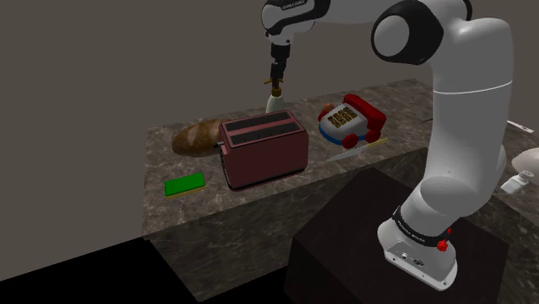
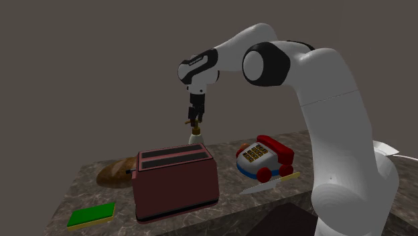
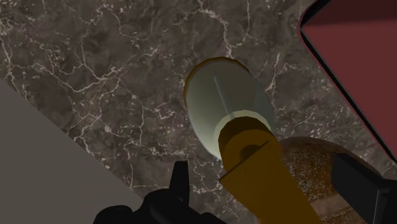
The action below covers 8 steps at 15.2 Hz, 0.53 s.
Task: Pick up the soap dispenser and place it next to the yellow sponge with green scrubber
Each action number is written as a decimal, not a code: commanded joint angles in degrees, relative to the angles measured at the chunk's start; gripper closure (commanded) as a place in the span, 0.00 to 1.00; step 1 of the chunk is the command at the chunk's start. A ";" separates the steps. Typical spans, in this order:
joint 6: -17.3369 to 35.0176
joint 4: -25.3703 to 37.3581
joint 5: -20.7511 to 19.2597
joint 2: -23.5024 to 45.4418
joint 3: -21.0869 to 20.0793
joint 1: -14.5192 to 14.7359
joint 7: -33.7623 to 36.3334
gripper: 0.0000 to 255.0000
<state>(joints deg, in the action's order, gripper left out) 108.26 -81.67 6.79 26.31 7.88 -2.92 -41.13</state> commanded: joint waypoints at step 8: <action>1.69 -1.24 0.12 0.44 -0.03 -0.03 -0.21 0.00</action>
<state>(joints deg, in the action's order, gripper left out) 109.94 -82.90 6.91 26.75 7.84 -2.95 -41.35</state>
